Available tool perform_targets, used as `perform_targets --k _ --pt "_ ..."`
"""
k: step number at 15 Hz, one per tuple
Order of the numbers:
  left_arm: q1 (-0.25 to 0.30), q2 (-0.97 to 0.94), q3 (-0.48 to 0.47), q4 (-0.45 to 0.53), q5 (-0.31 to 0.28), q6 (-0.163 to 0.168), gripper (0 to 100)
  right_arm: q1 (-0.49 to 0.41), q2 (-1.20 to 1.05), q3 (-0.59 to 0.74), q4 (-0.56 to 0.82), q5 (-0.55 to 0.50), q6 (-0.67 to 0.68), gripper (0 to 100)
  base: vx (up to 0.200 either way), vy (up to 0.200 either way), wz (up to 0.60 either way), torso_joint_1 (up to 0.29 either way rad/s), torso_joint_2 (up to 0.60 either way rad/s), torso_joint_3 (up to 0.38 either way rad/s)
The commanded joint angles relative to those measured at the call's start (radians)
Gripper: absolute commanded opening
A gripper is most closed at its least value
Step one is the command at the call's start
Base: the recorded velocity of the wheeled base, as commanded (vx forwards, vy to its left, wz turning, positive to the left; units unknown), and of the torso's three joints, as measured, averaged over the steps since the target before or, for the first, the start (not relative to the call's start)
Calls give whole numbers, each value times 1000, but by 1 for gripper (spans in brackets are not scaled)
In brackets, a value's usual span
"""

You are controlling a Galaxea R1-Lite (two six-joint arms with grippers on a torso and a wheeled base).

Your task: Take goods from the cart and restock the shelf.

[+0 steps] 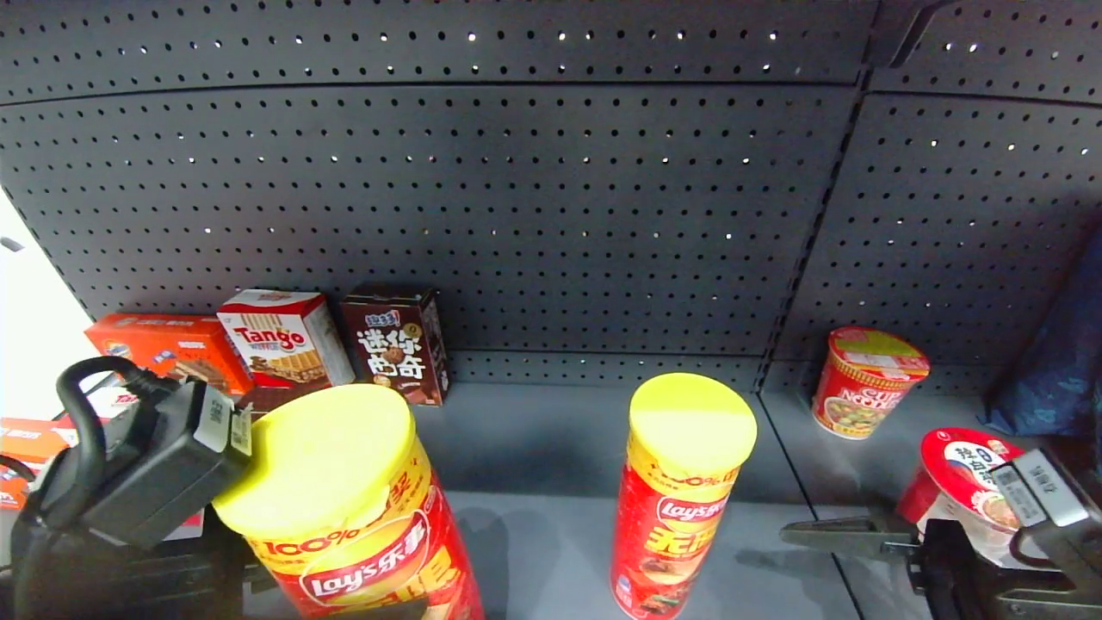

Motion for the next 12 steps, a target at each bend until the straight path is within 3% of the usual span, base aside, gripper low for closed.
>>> perform_targets --k 1,8,12 --pt "-1 53 -9 0 0 8 0 4 -113 -62 65 -2 0 100 0 0 0 0 0 0" --pt "12 103 -26 -3 23 14 0 -5 -131 -187 93 -41 43 100 0 0 0 0 0 0" --pt "22 181 -104 -3 55 14 0 -10 -168 -179 96 -96 92 100 0 0 0 0 0 0"
